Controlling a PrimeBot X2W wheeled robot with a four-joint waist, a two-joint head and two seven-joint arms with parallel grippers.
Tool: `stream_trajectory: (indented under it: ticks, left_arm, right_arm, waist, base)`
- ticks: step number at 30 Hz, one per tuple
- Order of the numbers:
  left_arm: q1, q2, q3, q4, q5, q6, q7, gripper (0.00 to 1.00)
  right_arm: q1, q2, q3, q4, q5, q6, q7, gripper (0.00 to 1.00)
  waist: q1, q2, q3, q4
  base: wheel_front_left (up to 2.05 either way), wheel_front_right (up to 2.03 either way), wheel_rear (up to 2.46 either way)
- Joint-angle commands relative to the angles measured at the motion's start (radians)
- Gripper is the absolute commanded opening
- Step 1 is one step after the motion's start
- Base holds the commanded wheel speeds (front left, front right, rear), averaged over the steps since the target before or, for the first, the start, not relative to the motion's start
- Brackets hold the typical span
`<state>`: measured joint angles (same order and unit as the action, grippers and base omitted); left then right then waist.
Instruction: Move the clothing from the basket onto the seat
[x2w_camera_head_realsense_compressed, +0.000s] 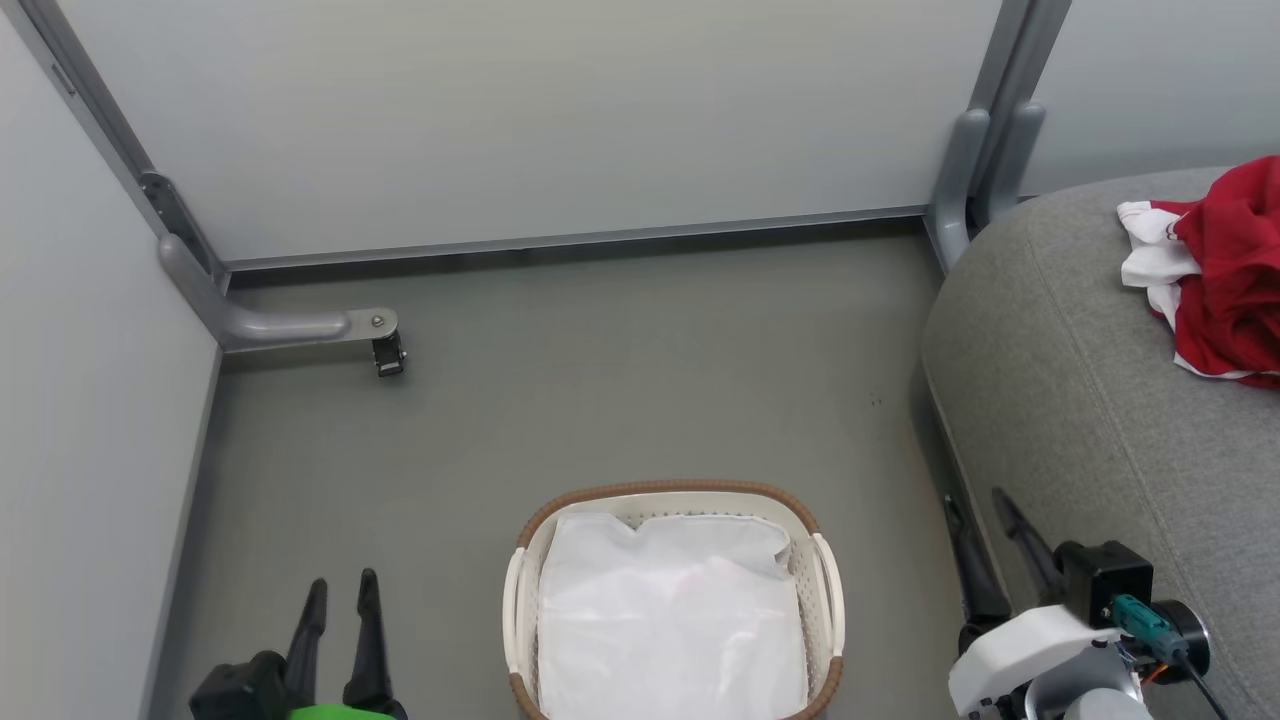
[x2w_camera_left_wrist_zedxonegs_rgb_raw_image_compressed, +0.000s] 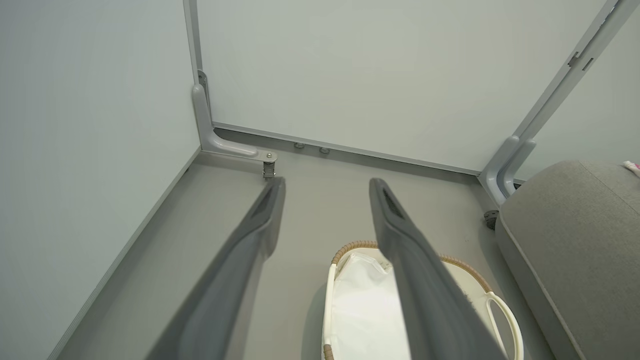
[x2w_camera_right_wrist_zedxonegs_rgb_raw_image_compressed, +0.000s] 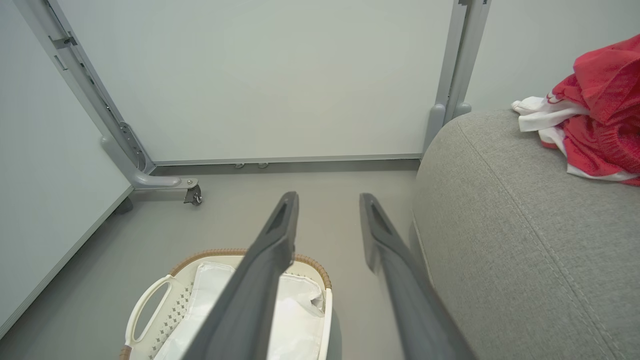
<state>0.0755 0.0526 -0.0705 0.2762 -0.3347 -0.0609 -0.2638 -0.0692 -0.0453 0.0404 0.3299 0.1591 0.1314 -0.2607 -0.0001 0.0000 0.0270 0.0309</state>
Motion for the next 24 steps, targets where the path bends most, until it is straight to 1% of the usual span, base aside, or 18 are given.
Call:
stream_trajectory:
  ticks: [1, 4, 6, 12, 14, 24]
  left_arm:
    - [0.000, -0.001, 0.000, 0.007, -0.001, 0.000, 0.000, 0.00]
    - [-0.004, -0.003, 0.003, 0.025, -0.021, -0.001, 0.007, 0.00]
    - [-0.012, -0.003, 0.012, 0.023, -0.075, -0.004, 0.024, 0.00]
    - [-0.028, -0.003, 0.027, 0.018, -0.175, -0.010, 0.053, 0.00]
    - [-0.037, -0.003, 0.036, 0.014, -0.238, -0.014, 0.072, 0.00]
    - [-0.059, -0.002, 0.057, 0.007, -0.384, -0.022, 0.114, 0.00]
  right_arm:
    - [0.002, 0.001, 0.001, 0.007, 0.001, 0.000, 0.001, 0.00]
    - [0.005, 0.003, -0.002, 0.023, 0.023, 0.000, 0.008, 0.00]
    - [0.001, 0.003, -0.010, 0.020, 0.085, 0.000, 0.025, 0.00]
    - [-0.002, 0.002, -0.021, 0.009, 0.200, 0.000, 0.054, 0.00]
    - [-0.004, 0.002, -0.029, 0.002, 0.271, 0.000, 0.071, 0.00]
    - [-0.010, 0.001, -0.046, -0.011, 0.436, 0.000, 0.113, 0.00]
  waist:
    - [0.0001, 0.0000, 0.000, 0.000]
    - [0.0001, 0.0000, 0.000, 0.000]
    - [0.0001, 0.0000, -0.001, -0.001]
    - [0.0001, 0.0000, -0.002, -0.003]
    - [0.0001, 0.0000, -0.003, -0.003]
    - [0.0001, 0.0000, -0.005, -0.006]
  base:
    - [0.00, 0.00, 0.00]
    - [0.00, 0.00, 0.00]
    - [0.00, 0.00, 0.00]
    - [0.00, 0.00, 0.00]
    - [0.00, 0.00, 0.00]
    - [0.00, 0.00, 0.00]
